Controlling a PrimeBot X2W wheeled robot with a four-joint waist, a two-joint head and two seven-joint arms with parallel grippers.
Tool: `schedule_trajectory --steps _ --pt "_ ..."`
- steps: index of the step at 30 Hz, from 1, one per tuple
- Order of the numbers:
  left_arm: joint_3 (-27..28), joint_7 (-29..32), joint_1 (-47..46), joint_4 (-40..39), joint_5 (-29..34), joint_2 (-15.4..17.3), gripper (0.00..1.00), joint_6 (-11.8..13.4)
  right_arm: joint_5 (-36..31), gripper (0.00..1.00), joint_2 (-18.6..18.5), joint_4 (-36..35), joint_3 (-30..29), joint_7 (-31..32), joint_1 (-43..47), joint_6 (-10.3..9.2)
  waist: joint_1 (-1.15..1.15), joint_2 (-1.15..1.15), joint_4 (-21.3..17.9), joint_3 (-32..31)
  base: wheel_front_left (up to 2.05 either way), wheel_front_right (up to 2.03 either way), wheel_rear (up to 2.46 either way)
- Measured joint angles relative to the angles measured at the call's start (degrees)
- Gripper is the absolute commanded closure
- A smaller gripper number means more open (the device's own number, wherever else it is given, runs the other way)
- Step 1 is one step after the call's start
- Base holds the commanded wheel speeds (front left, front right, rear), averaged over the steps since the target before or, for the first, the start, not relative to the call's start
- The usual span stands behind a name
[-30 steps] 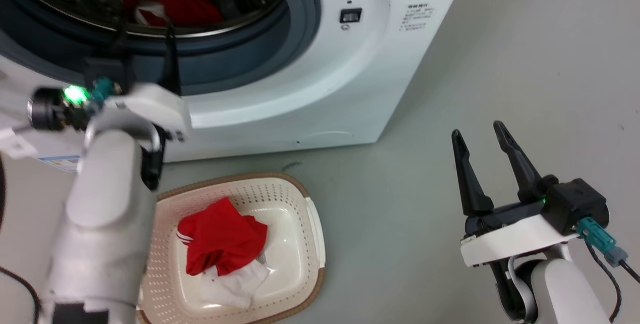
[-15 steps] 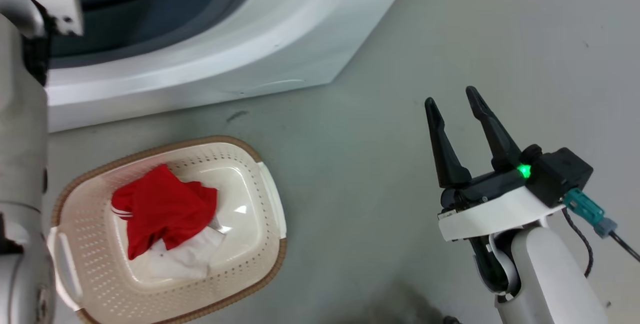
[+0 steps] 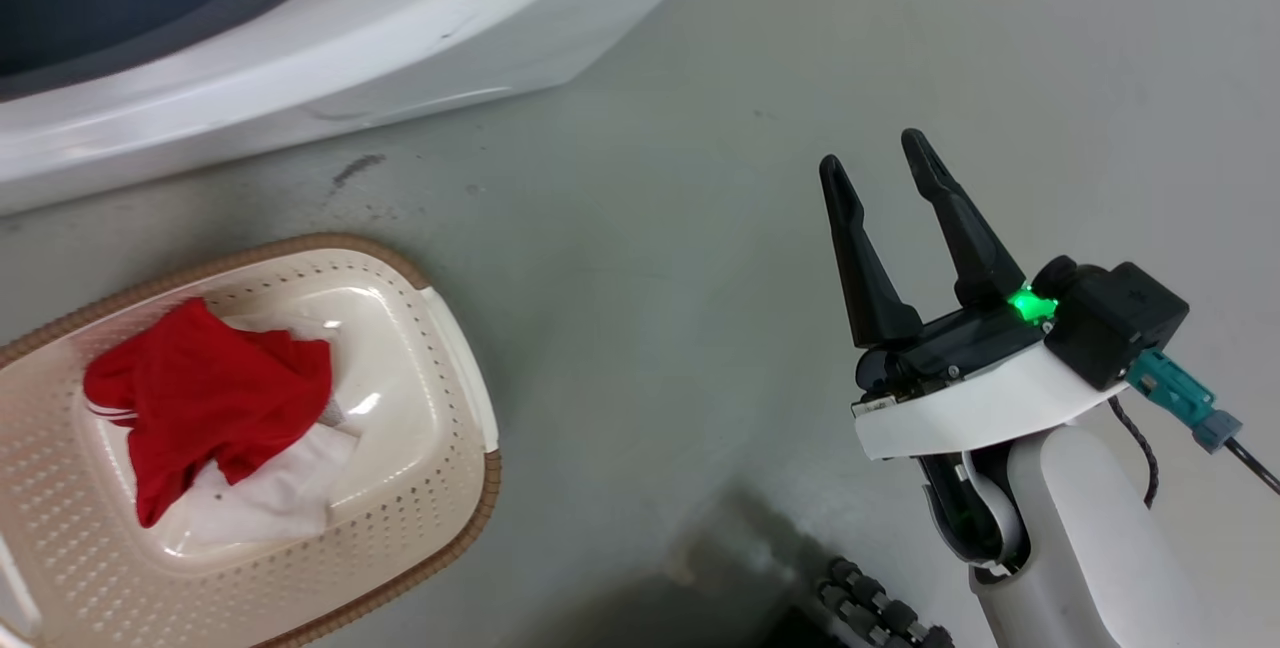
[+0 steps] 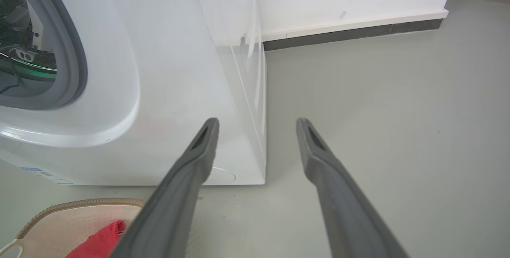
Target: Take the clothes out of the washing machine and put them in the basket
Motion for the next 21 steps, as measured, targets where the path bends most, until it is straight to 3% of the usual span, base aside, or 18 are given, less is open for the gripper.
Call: schedule_trajectory --steps 7,16,17,19,21 --pt "-1.0 12.39 -5.02 1.89 -0.77 2.65 0.0 -0.38 1.45 0.0 0.0 -0.18 1.36 -0.01 -0.8 0.01 0.0 0.0 -2.78 2.74 0.0 0.0 0.0" --pt "-2.01 23.98 -7.14 0.21 -1.81 4.33 0.0 -0.43 2.47 0.0 0.01 -0.16 2.58 -0.01 -0.83 0.0 0.0 0.0 -4.52 4.29 0.0 0.0 0.0" --pt "-1.94 24.54 -7.11 -0.29 -1.92 4.5 0.12 -0.35 2.49 0.0 0.01 -0.16 2.67 -0.01 -0.83 0.01 -0.01 0.0 -4.6 4.3 0.0 0.0 0.0" --pt "-1.88 25.1 -6.7 -1.82 -2.38 4.76 0.98 0.16 2.57 0.0 0.01 -0.18 2.8 -0.01 -0.83 0.0 0.0 0.0 -4.66 4.3 0.0 0.0 0.0" --pt "-1.79 25.41 -5.78 -3.49 -2.56 5.03 1.0 0.81 2.57 0.0 0.01 -0.16 2.85 -0.01 -0.84 0.01 0.0 0.0 -4.65 4.26 0.0 0.0 0.0"
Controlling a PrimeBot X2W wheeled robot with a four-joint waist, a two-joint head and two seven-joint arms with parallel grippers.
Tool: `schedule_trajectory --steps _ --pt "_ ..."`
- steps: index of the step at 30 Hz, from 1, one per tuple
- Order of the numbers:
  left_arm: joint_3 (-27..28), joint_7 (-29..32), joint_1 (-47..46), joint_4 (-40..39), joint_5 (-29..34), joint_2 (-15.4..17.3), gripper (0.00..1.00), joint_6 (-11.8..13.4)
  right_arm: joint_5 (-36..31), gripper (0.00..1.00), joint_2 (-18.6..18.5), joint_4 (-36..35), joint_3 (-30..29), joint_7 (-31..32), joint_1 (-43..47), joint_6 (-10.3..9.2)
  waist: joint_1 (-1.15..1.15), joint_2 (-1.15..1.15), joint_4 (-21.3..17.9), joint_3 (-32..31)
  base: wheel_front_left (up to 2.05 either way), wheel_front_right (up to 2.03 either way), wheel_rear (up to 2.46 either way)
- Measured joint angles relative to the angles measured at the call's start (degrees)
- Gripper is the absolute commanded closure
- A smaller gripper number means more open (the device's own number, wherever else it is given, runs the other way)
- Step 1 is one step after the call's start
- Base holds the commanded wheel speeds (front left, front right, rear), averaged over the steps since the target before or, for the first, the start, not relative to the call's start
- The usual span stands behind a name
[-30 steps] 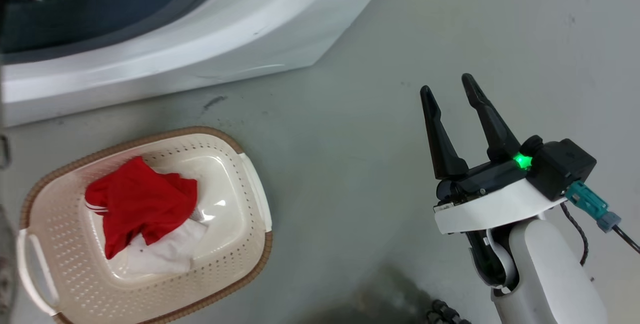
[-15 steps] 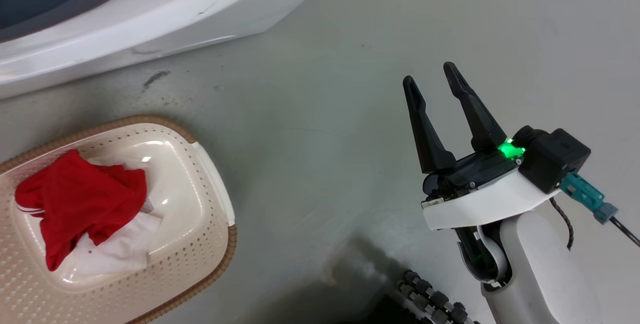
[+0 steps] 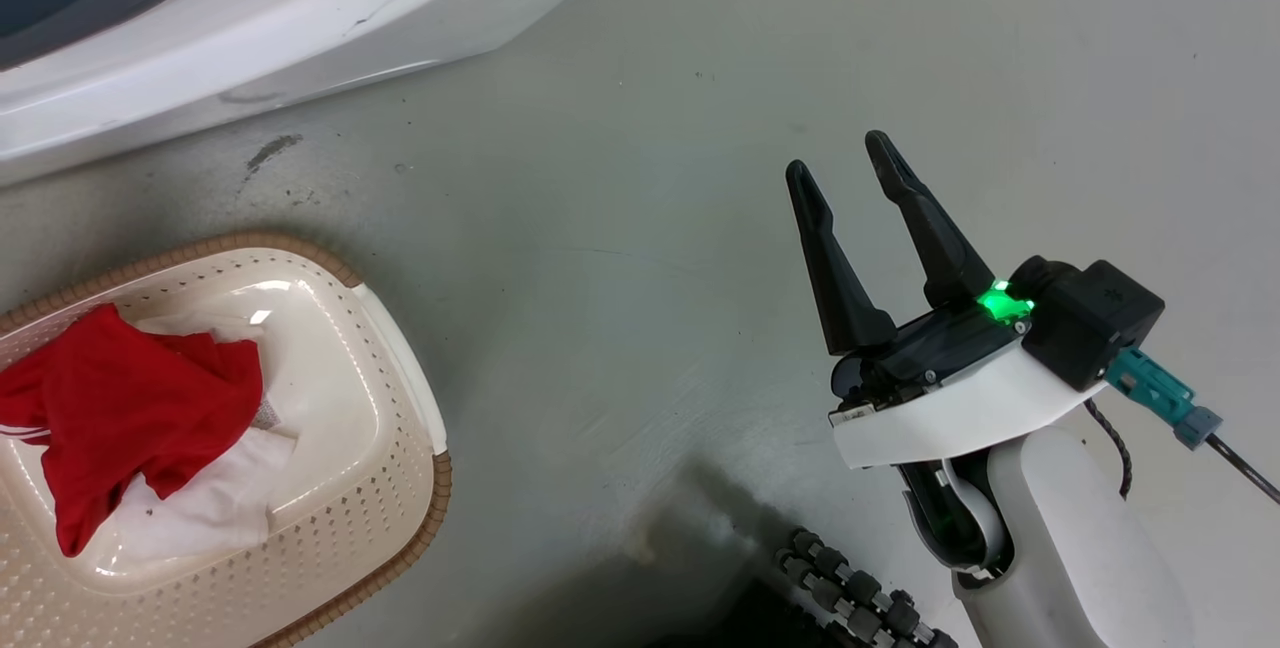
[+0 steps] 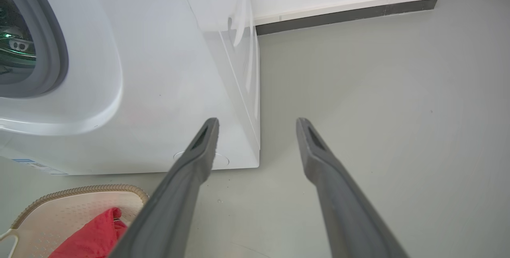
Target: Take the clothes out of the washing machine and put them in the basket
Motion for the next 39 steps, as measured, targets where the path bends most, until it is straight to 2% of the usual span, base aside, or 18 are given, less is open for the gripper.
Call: schedule_trajectory --steps 5,8,14,17,22,26,39 --pt "0.33 -2.32 3.53 -5.8 -0.79 0.64 1.0 1.97 -0.03 0.0 0.0 0.15 0.08 0.0 -0.23 0.0 0.0 0.0 0.21 -0.59 0.0 0.0 0.0" --pt "0.54 -5.8 5.71 -9.95 -1.26 0.93 1.0 2.96 -0.22 0.0 0.01 0.48 -0.02 0.0 -0.23 0.0 -0.01 0.0 0.45 -1.32 0.0 0.0 0.0" --pt "1.36 -16.04 11.59 -15.75 -2.79 0.3 1.0 5.33 -0.86 0.0 0.02 1.35 -0.42 0.0 -0.52 0.0 -0.01 0.0 1.13 -3.65 0.0 0.0 0.0" --pt "2.29 -22.06 15.0 -16.62 -4.43 -1.24 1.0 6.94 -1.8 0.0 0.02 2.07 -1.05 0.0 -0.55 0.0 -0.01 0.0 1.49 -5.47 0.0 0.0 0.0" --pt "3.98 -31.9 21.59 -14.92 -7.37 -3.83 1.0 8.76 -3.0 0.0 0.03 3.88 -2.01 -0.01 0.19 0.0 -0.01 0.0 2.22 -9.62 0.0 0.0 0.0" --pt "5.45 -38.91 26.59 -11.17 -10.07 -6.24 1.0 9.07 -4.24 0.0 0.04 5.56 -3.01 0.0 1.77 0.0 -0.01 0.0 2.84 -13.88 0.0 0.0 0.0" --pt "5.05 -56.09 36.02 -1.59 -14.43 -15.53 1.0 6.67 -9.25 0.0 0.05 9.56 -8.44 0.07 8.36 -0.01 -0.02 0.0 7.61 -27.9 0.0 0.0 0.0"
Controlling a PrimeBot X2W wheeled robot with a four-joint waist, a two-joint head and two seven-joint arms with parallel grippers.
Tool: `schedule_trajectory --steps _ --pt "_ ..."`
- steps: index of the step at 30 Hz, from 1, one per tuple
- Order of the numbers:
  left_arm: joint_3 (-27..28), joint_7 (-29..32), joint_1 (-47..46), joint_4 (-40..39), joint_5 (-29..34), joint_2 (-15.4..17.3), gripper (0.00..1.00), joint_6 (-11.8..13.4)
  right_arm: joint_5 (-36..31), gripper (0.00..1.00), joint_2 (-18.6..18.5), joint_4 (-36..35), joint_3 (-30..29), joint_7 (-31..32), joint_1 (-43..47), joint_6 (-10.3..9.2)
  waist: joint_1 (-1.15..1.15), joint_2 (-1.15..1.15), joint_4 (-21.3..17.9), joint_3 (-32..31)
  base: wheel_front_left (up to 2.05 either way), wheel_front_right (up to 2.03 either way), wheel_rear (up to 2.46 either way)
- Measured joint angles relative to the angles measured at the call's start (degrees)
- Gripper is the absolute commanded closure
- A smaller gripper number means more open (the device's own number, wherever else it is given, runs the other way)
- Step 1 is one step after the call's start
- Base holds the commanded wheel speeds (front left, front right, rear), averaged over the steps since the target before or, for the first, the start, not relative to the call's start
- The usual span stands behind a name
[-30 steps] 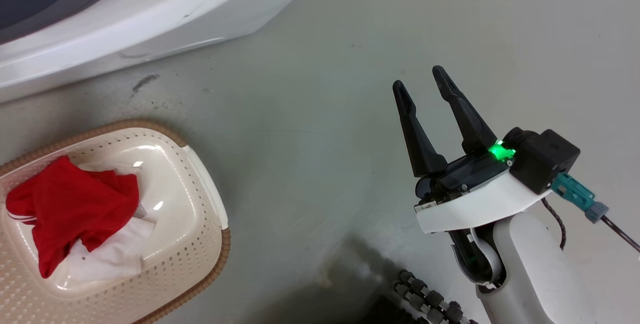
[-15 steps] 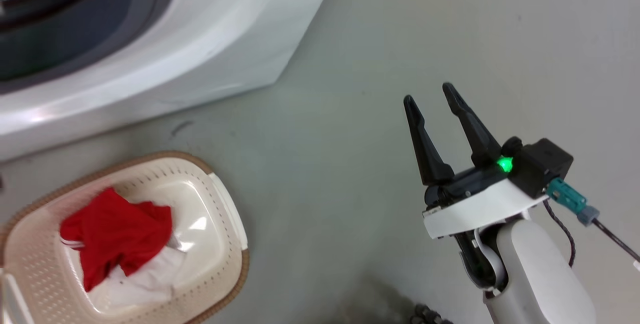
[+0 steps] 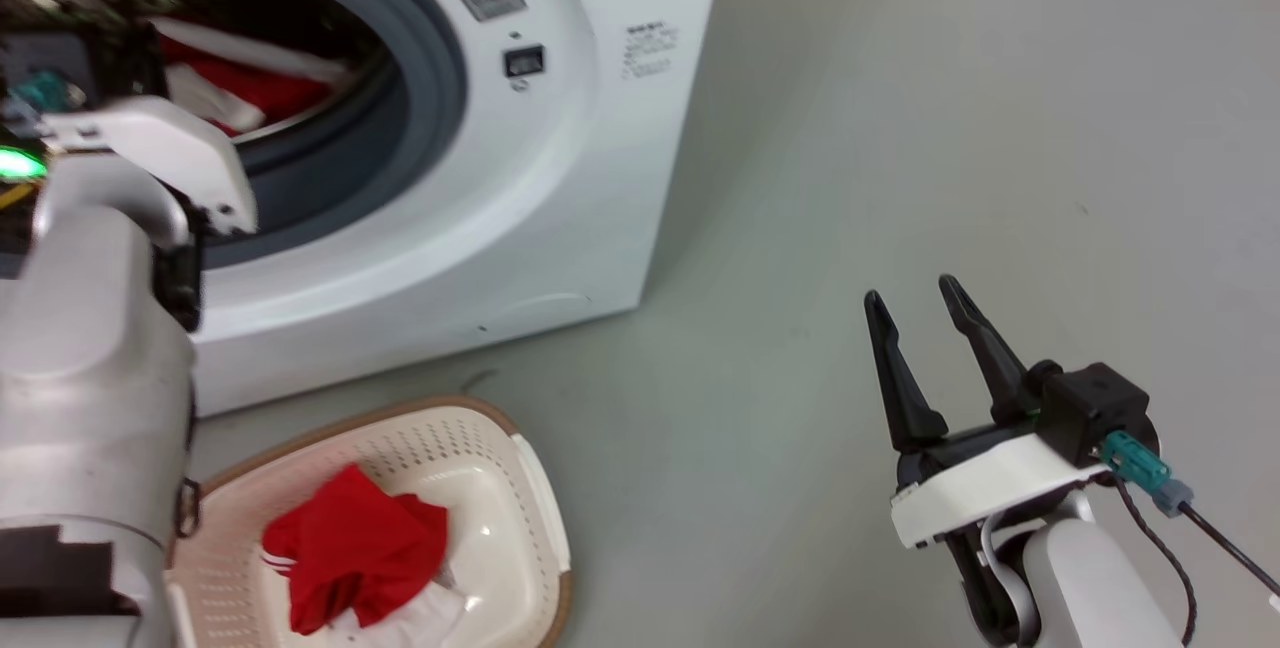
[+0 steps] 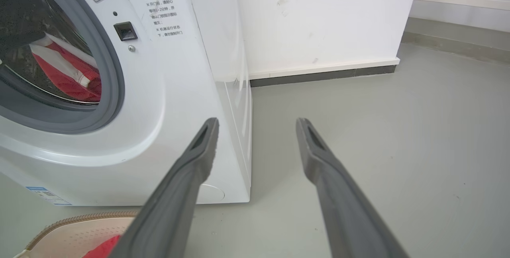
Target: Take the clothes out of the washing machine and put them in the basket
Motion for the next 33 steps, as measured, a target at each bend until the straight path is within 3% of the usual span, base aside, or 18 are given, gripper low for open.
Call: schedule_trajectory --steps 10,24,33 --pt "0.01 -3.93 5.58 -2.6 -1.91 -5.36 1.0 -2.89 -3.09 0.0 0.0 -2.03 -3.96 3.12 4.39 0.0 0.0 0.0 6.18 -7.38 0.0 0.0 0.0" --pt "2.2 -4.12 19.2 -33.77 -0.38 -11.15 1.0 -3.54 -5.01 0.0 -0.01 -7.62 -6.64 7.45 9.7 0.0 0.0 0.0 13.05 -13.81 0.0 0.0 0.0" --pt "2.45 -4.1 30.27 -55.33 0.02 -12.79 1.0 -1.44 -5.03 0.0 -0.01 -9.99 -6.87 8.84 11.15 0.0 0.0 0.0 14.27 -14.72 0.0 0.0 0.0"
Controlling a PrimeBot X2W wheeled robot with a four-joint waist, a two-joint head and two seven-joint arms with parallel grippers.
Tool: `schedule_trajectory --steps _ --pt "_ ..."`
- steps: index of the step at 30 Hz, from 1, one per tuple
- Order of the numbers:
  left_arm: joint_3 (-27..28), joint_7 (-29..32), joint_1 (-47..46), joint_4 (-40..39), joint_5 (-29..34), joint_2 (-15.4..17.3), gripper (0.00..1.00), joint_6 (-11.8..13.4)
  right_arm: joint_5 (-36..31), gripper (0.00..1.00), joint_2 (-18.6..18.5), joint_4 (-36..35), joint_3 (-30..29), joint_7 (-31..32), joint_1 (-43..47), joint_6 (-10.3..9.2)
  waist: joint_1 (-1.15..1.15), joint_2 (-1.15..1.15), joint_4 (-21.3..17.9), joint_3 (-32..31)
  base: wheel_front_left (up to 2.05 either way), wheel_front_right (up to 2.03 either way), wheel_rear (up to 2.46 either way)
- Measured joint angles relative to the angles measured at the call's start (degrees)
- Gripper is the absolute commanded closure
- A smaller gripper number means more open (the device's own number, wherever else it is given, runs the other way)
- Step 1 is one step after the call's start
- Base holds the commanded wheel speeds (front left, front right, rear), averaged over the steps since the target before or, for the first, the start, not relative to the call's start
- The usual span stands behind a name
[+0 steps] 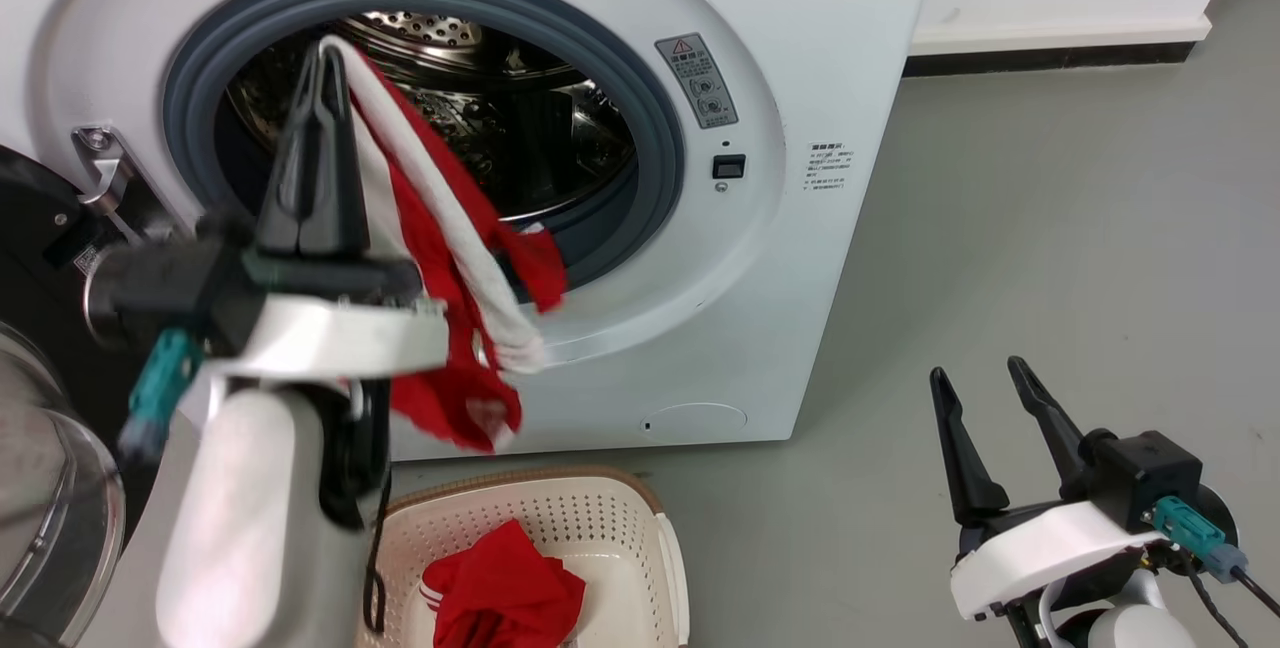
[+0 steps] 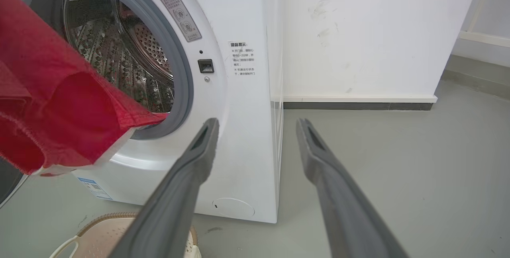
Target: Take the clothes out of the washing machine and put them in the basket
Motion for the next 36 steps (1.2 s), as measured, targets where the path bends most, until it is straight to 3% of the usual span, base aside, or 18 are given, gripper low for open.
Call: schedule_trajectory --steps 5,10,15,22,30,36 --pt "-1.03 2.31 8.28 -7.9 -0.44 -1.02 1.0 1.44 0.02 0.0 0.0 -0.59 -0.35 0.11 0.58 0.0 0.0 0.0 0.23 0.45 0.0 0.0 0.0" --pt "-3.56 4.32 16.63 -6.27 -1.96 -2.53 1.0 2.19 0.11 0.0 -0.01 -0.89 -0.83 0.1 0.64 0.0 0.0 0.0 0.61 1.7 0.0 0.0 0.0" --pt "-6.57 3.71 21.8 2.64 -4.52 -4.0 1.0 2.16 0.13 0.0 0.0 -0.94 -0.3 0.05 -0.1 0.0 0.01 0.0 0.89 3.39 0.0 0.0 0.0" --pt "-9.46 1.18 21.33 17.12 -7.16 -4.8 1.0 1.64 0.14 0.0 -0.01 -1.02 0.43 -0.11 -1.68 0.0 0.01 0.0 1.36 6.5 0.0 0.0 0.0" --pt "-13.02 0.15 11.52 35.19 -9.77 -5.04 1.0 -1.2 0.13 0.0 0.0 -1.22 1.97 -0.38 -4.88 0.0 0.02 0.0 1.07 12.54 0.0 0.0 0.0" --pt "-14.67 0.14 3.09 48.88 -13.69 -5.09 1.0 -1.05 0.12 0.0 -0.01 -1.37 3.14 -0.93 -7.93 0.0 0.02 0.0 -0.01 18.84 0.0 0.0 0.0"
